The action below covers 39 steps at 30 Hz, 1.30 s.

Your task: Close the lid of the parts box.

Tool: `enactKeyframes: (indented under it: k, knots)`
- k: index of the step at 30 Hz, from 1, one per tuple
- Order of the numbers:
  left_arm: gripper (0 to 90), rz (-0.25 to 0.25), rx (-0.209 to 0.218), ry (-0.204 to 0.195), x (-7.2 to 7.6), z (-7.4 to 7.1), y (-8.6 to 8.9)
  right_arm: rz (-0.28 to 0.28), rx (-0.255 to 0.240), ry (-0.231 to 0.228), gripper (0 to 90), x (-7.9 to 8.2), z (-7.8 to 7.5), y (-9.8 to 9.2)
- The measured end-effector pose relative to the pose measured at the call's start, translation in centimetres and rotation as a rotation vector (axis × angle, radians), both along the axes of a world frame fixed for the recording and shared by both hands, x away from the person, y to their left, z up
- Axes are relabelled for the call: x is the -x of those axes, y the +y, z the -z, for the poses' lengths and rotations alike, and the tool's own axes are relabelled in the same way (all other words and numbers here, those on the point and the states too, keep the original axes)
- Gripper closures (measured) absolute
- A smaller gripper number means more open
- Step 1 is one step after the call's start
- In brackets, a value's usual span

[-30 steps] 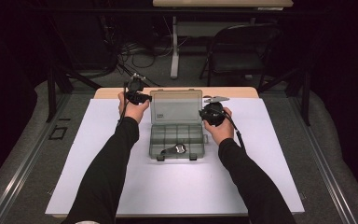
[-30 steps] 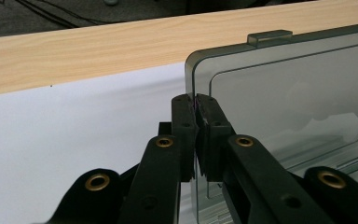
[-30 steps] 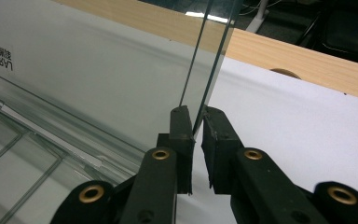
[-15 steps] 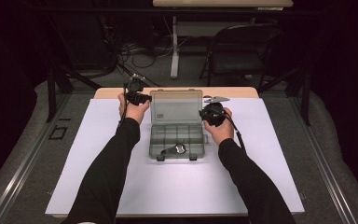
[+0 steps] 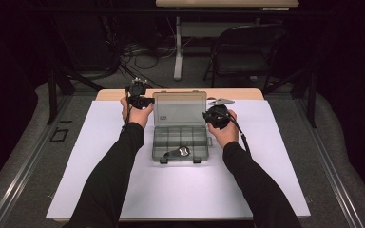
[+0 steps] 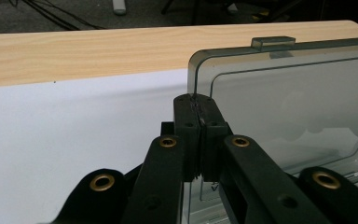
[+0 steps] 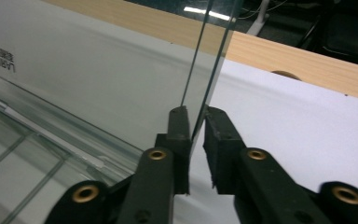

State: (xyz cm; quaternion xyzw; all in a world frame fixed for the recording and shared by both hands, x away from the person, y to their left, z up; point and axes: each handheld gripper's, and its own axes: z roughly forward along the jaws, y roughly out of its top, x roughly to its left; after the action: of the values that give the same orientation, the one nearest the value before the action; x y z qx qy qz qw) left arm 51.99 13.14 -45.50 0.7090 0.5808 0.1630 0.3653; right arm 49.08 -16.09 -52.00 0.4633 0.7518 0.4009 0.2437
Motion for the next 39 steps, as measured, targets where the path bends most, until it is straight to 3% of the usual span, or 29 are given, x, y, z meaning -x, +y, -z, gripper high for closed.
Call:
enactKeyframes:
  k: [11, 22, 29, 36, 39]
  knots:
    - [89.3, -0.017, 0.011, -0.044, 1.6, -0.2, -0.1, -0.019, -0.031, 0.005, 62.8, 0.5, -1.0, 0.3]
    - [89.5, -0.019, 0.023, -0.081, 3.3, -0.3, 0.0, -0.004, -0.016, 0.026, 61.5, 1.8, -3.3, 0.0]
    - [89.5, -0.015, 0.02, -0.104, 4.4, -0.3, 0.1, -0.006, -0.007, 0.051, 67.7, 3.0, -5.1, 0.1]
    - [89.5, -0.01, 0.016, -0.122, 5.3, -0.3, 0.1, -0.018, 0.033, 0.079, 89.9, 3.7, -7.0, 0.4]
    - [89.4, -0.007, 0.024, -0.129, 5.7, -0.3, 0.2, -0.029, 0.044, 0.089, 90.0, 3.8, -7.8, 0.8]
